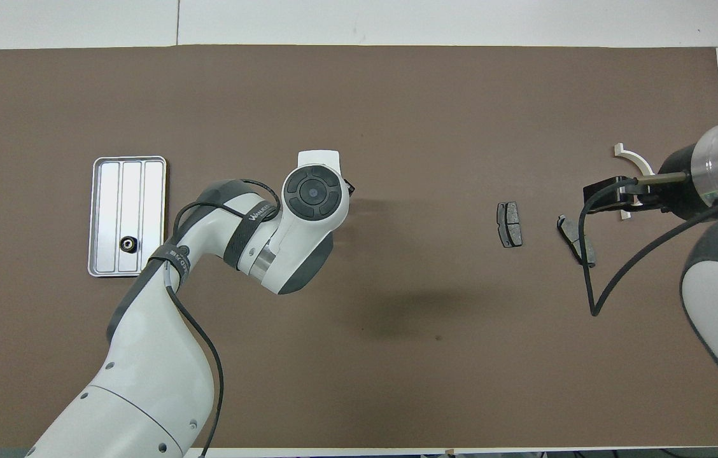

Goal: Pick bearing gear from pile to tray

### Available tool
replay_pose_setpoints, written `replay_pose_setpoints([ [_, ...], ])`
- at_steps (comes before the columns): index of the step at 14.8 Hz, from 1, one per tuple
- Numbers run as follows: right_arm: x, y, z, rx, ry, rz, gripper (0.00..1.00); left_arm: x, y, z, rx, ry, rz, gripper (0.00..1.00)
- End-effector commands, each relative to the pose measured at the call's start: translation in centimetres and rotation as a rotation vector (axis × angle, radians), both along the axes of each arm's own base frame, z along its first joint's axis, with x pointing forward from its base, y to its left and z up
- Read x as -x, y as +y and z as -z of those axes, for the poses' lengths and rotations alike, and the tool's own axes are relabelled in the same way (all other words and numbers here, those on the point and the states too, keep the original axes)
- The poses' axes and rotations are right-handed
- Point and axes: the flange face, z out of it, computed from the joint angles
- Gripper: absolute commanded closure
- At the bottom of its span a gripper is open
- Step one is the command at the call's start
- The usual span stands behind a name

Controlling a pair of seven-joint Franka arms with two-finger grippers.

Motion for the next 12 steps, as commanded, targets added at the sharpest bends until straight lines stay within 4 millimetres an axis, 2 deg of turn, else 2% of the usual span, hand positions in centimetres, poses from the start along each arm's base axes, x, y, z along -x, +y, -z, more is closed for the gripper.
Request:
replay_pose_setpoints([
  [1,0.1,0.0,-0.1,0.001,-0.014,0.011,0.0,1.0,-0.4,1.0,-0.033,0.02,0.0,0.42],
  [4,0.2,0.4,-0.1,-0.001,-0.015,0.005,0.0,0.9,-0.4,0.9,-0.028,0.014,0.001,0.54],
  [6,0.2,1.0,-0.2,-0.003,-0.021,-0.006,0.0,0.8,-0.5,0.8,-0.026,0.01,0.002,0.66],
  [8,0.2,1.2,-0.1,-0.004,-0.019,-0.009,0.0,0.5,-0.3,0.6,-0.025,0.006,0.006,0.91],
  [9,0.2,1.0,-0.1,-0.005,-0.018,-0.006,0.0,0.2,0.0,0.6,-0.028,0.006,0.008,1.0],
  [11,0.2,1.0,-0.1,-0.019,-0.014,-0.004,0.0,-0.7,0.7,-0.2,-0.029,0.0,0.048,1.0],
  [12,0.2,1.0,-0.1,-0.021,-0.016,-0.003,0.0,-1.7,2.1,-1.1,-0.031,-0.003,0.067,1.0],
])
